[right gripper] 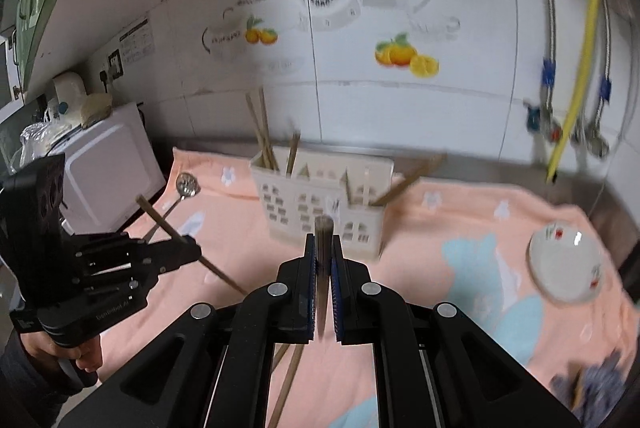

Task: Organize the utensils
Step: 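Lift both held chopsticks upright toward the white holder, then lower each chopstick into the white holder and open both tools, then pull both open tools back from the holder, then move the right tool down and grasp a loose chopstick on the towel, then lift the chopstick with the right tool while the left tool grasps the other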

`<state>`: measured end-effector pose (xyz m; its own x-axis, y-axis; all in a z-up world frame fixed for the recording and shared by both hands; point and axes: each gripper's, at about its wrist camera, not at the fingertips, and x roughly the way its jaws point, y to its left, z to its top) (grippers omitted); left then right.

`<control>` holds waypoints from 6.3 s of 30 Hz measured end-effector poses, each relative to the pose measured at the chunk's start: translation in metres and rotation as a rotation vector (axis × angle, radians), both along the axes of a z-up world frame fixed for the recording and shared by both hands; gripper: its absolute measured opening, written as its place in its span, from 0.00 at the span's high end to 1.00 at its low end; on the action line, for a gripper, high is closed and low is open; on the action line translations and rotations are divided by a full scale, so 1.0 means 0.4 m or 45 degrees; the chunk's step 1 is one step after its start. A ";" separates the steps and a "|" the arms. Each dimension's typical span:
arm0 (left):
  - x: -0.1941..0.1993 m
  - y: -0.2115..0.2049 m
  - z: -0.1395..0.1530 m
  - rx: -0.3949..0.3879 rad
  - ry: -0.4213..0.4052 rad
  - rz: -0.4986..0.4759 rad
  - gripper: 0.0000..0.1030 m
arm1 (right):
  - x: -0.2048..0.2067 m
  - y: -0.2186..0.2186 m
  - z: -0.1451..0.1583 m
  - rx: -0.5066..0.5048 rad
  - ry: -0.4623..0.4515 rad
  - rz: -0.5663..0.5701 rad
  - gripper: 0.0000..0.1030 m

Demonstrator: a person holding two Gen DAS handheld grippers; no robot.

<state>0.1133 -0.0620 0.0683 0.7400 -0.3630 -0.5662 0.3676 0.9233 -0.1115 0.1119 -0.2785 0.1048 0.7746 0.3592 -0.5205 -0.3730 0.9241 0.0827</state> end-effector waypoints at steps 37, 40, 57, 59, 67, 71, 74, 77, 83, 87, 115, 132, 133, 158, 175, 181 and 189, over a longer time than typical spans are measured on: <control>0.320 0.012 0.207 0.098 -0.281 0.138 0.94 | 0.348 0.046 0.077 -0.010 -0.035 -0.094 0.94; 0.321 0.016 0.195 0.098 -0.264 0.141 0.93 | 0.348 0.041 0.064 -0.002 -0.018 -0.096 0.94; 0.161 0.059 0.141 0.115 -0.261 0.186 0.19 | 0.154 0.034 0.004 -0.052 -0.057 -0.096 0.50; 0.132 0.067 0.124 0.108 -0.253 0.186 0.17 | 0.125 0.036 -0.019 -0.053 -0.048 -0.086 0.49; 0.042 0.116 0.019 0.041 -0.143 0.245 0.09 | 0.012 0.045 -0.160 -0.064 0.051 -0.083 0.41; 0.008 0.143 -0.050 0.037 -0.068 0.306 0.08 | -0.032 0.046 -0.231 -0.055 0.113 -0.086 0.38; -0.012 0.160 -0.090 0.035 -0.027 0.359 0.07 | -0.060 0.049 -0.283 -0.029 0.178 -0.083 0.38; -0.029 0.178 -0.125 0.022 0.017 0.398 0.07 | -0.084 0.054 -0.320 -0.035 0.203 -0.093 0.38; -0.048 0.190 -0.166 0.053 0.064 0.438 0.07 | -0.118 0.071 -0.381 -0.055 0.235 -0.114 0.38; -0.061 0.194 -0.180 0.071 0.078 0.452 0.06 | -0.129 0.088 -0.413 -0.026 0.276 -0.103 0.39; -0.081 0.244 -0.234 0.043 0.147 0.511 0.05 | -0.098 0.140 -0.483 -0.016 0.392 -0.101 0.79; -0.092 0.188 -0.246 0.055 0.164 0.444 0.05 | -0.096 0.120 -0.496 0.002 0.397 -0.164 0.93; -0.093 0.183 -0.247 0.058 0.165 0.438 0.05 | -0.096 0.118 -0.494 0.007 0.394 -0.166 0.93; -0.122 -0.074 -0.309 0.091 0.228 0.093 0.06 | -0.171 -0.033 -0.319 0.210 0.131 -0.221 0.93; -0.073 -0.152 -0.362 0.019 0.355 0.037 0.38 | -0.197 -0.129 -0.300 0.284 0.087 -0.258 0.93; -0.062 -0.173 -0.378 0.021 0.387 0.021 0.63 | -0.194 -0.144 -0.308 0.309 0.096 -0.255 0.93; -0.051 -0.177 -0.384 0.045 0.395 0.040 0.79 | -0.193 -0.152 -0.311 0.326 0.099 -0.251 0.93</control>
<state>0.0928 -0.1328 -0.0854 0.5402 -0.3189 -0.7788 0.2922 0.9389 -0.1818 0.0348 -0.3393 -0.0194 0.8036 0.3330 -0.4934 -0.1723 0.9235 0.3426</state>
